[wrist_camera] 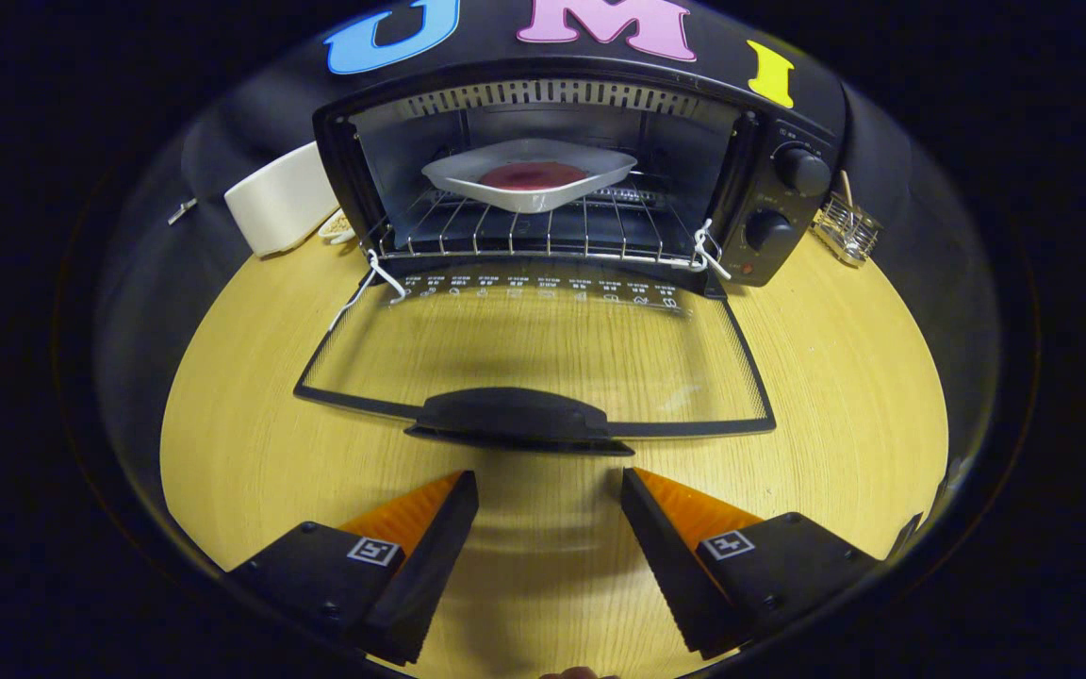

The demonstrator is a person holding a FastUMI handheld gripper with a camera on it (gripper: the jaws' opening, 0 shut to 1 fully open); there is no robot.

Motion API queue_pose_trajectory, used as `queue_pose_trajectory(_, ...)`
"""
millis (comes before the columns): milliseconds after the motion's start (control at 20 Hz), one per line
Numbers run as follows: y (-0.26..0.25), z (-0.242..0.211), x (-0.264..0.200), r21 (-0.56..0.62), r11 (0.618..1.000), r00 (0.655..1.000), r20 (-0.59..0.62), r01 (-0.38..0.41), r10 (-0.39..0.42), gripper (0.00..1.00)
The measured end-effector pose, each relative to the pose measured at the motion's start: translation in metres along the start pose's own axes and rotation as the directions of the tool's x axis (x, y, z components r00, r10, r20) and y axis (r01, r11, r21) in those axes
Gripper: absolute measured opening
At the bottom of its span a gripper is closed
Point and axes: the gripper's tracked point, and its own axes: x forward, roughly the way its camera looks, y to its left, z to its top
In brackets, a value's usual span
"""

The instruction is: Open the toaster oven, put the food inside, and close the toaster oven door.

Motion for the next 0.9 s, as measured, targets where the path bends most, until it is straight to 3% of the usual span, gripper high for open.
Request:
queue_pose_trajectory(400,-0.003,0.011,0.006,-0.008,1.000,1.000,-0.003,0.005,-0.005,1.00)
queue_pose_trajectory(650,-0.001,0.023,-0.012,-0.110,0.994,0.997,0.079,0.001,0.007,1.00)
queue_pose_trajectory(900,0.001,0.045,-0.044,-0.111,0.994,0.986,0.164,-0.023,0.041,1.00)
